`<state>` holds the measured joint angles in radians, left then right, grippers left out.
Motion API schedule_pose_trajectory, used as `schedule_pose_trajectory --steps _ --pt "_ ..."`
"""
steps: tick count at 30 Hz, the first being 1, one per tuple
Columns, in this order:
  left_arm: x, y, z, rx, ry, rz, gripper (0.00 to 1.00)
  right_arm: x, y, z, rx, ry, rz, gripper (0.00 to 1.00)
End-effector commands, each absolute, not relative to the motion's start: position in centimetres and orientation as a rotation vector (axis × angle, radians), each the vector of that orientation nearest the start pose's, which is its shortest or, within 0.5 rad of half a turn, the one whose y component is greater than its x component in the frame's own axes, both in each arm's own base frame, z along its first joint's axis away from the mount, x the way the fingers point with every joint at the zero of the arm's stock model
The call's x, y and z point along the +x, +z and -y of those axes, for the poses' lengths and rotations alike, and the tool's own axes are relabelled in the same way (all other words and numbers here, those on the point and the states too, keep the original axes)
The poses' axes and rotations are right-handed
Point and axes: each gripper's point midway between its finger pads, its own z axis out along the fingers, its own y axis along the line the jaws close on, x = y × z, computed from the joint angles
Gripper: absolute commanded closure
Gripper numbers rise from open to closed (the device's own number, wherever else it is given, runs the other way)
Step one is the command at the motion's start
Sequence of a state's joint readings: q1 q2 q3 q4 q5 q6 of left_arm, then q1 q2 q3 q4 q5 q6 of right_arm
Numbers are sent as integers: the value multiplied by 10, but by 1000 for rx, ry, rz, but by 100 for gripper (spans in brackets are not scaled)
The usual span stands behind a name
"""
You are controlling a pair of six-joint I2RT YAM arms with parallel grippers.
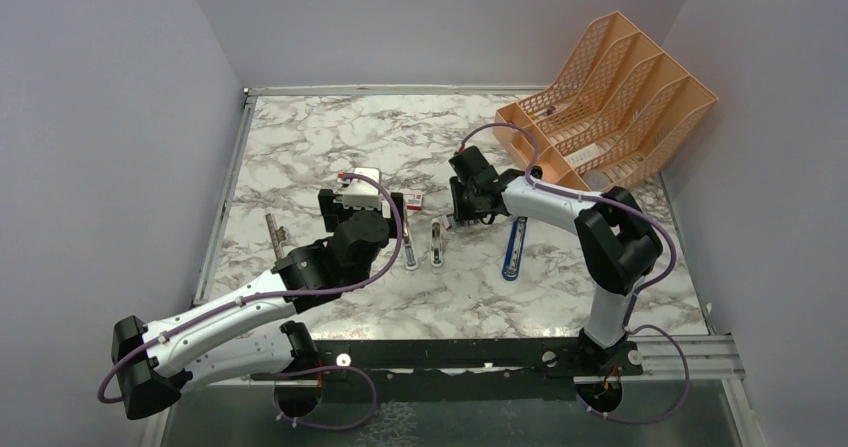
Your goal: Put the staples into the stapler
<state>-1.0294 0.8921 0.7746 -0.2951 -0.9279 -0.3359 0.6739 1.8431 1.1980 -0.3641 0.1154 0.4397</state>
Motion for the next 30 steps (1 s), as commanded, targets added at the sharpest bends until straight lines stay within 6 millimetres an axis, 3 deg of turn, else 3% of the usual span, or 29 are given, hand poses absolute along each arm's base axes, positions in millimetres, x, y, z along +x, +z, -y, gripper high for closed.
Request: schedule_pose_trajectory --steps 1,24,30 --pt "250 247 153 28 -43 -1791 1 345 50 -265 -289 247 -2528 68" --pt "250 246 153 27 -39 -1792 1 343 25 -261 -327 173 -2588 67" --pt "250 246 153 29 -39 -1794 1 342 26 -260 -311 162 -2588 75"
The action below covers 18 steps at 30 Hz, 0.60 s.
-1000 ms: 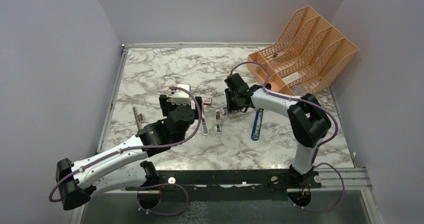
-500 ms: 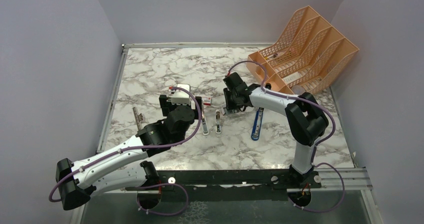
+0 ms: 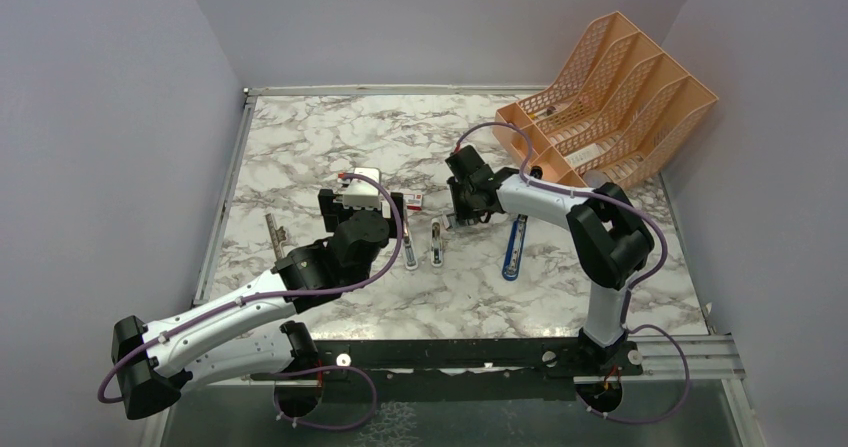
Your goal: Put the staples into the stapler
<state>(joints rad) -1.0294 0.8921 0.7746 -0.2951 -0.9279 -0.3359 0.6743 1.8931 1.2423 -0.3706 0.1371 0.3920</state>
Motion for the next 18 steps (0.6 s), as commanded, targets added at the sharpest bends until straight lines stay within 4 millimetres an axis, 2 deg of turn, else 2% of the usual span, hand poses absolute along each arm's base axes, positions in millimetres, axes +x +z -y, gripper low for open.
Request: schedule_pose_trajectory --steps 1,11,15,18 --pt "250 246 153 28 -39 -1793 1 342 28 -260 -306 164 -2584 76" --pt "250 247 153 26 -43 -1792 1 338 63 -264 -279 256 -2524 77" --pt "250 246 152 24 -43 -1792 1 323 69 -261 -250 289 -2532 77" --pt "250 246 153 25 -42 -1793 1 307 67 -258 -235 306 -2558 77"
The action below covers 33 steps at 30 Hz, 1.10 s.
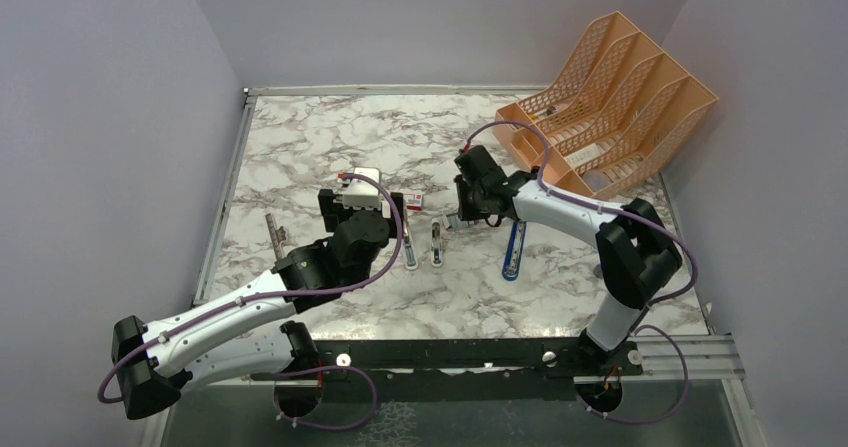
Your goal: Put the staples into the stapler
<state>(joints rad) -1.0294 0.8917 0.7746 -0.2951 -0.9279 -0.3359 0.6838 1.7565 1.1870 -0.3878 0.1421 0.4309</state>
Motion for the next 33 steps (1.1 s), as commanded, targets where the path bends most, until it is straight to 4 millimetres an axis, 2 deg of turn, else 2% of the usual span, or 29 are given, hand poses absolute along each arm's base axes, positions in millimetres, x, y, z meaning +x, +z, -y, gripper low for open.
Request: schedule_pose_trajectory --steps 1,7,13,24,29,33 --pt "250 246 153 26 -43 -1793 1 300 64 -257 -231 306 -2570 77" --pt "250 247 153 26 -46 -1793 1 264 47 -252 -229 266 -2648 76" --pt "250 247 154 25 -47 -1792 1 245 32 -248 -230 189 -2715 76" --pt "249 248 152 21 -47 -1789 1 240 12 -243 -253 101 -2778 75" --pt "249 247 152 20 -48 -1789 1 240 12 -242 -254 82 -2783 67" --pt "249 248 152 17 -51 -1788 1 241 13 -241 -257 57 -2794 66"
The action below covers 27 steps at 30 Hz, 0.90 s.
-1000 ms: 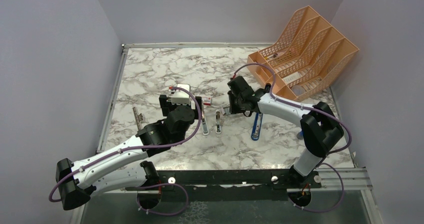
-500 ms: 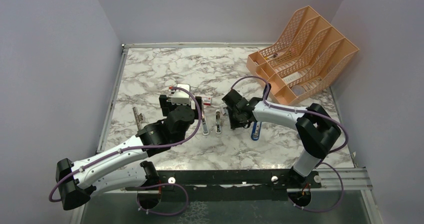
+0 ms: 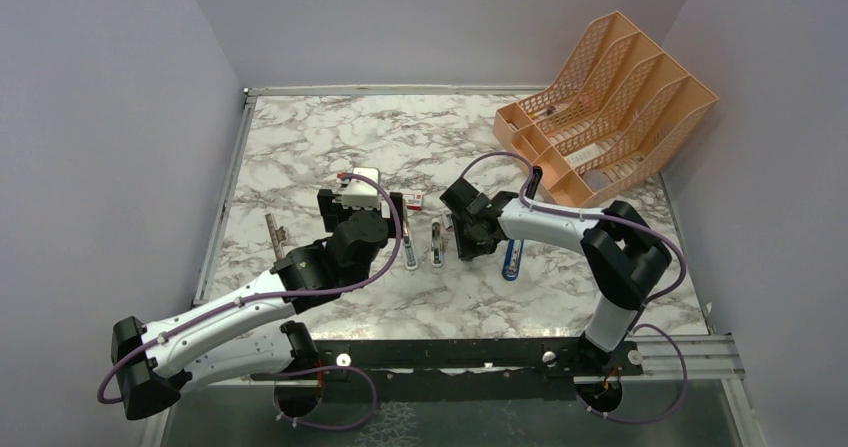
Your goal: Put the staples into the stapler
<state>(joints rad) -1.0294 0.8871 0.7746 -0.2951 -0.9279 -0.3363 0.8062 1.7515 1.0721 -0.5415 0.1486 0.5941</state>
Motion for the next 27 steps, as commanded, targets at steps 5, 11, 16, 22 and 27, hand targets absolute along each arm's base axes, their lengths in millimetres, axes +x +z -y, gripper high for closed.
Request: schedule_pose_trajectory --steps 5,11,16,22,27 --pt "249 248 151 12 -52 -1787 1 237 8 -234 -244 -1 -2825 68" --pt "248 249 150 8 -55 -1784 1 237 7 -233 -208 -19 -2828 71" --pt "248 249 150 8 -57 -1784 1 240 8 -237 -198 -5 -2821 75" --pt "248 250 150 6 -59 -1783 1 241 6 -238 -199 -5 -2822 76" --pt "248 250 150 6 -61 -1782 1 241 8 -237 -188 -5 -2820 78"
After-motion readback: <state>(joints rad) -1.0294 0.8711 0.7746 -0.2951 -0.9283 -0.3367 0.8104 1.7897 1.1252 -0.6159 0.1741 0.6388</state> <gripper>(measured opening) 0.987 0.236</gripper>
